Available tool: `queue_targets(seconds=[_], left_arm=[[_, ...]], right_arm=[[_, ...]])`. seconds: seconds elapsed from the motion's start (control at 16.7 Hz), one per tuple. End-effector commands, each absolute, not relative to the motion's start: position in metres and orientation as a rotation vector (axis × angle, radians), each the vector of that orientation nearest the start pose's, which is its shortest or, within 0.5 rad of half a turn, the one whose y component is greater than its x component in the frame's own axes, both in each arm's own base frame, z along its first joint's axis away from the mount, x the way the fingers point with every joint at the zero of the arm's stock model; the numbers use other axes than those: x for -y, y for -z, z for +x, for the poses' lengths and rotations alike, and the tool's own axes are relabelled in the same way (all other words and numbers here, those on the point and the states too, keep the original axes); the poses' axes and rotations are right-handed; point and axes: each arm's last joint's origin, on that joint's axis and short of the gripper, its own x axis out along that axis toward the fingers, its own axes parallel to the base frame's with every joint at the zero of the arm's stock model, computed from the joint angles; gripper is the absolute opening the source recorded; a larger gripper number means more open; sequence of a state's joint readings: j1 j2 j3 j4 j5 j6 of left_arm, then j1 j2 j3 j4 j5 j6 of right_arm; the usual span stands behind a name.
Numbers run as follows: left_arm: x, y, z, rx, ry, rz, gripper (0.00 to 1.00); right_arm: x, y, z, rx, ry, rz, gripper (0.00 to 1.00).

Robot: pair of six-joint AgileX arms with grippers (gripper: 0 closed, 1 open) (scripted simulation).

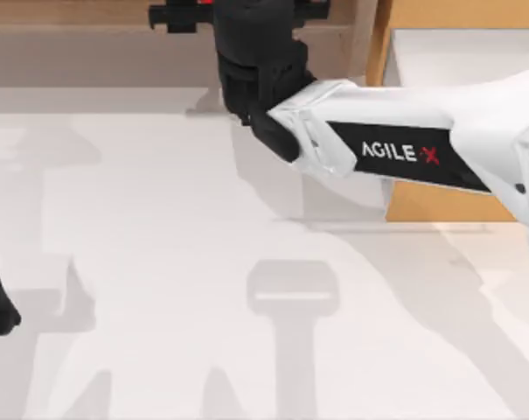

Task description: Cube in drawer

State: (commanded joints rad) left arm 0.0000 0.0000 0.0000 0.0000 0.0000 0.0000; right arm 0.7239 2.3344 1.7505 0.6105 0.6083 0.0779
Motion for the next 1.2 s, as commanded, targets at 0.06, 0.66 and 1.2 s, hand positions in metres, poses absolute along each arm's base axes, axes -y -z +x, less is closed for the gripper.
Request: queue_targets(seconds=[0.06,0.66,1.2], left_arm=[[0.001,-0.160,0.106,0.000,0.000,0.000,1.00],[0.001,-0.160,0.106,0.000,0.000,0.000,1.00],[0.001,-0.160,0.106,0.000,0.000,0.000,1.00]], right_arm=[[-0.354,-0.217,0.406,0.027,-0.195,0.109,0.00],[-0.396,-0.343,0.331,-0.029,-0.859,0.353,0.00],[-0.315,-0.416,0.340,-0.352,-0.918,0.316,0.00]])
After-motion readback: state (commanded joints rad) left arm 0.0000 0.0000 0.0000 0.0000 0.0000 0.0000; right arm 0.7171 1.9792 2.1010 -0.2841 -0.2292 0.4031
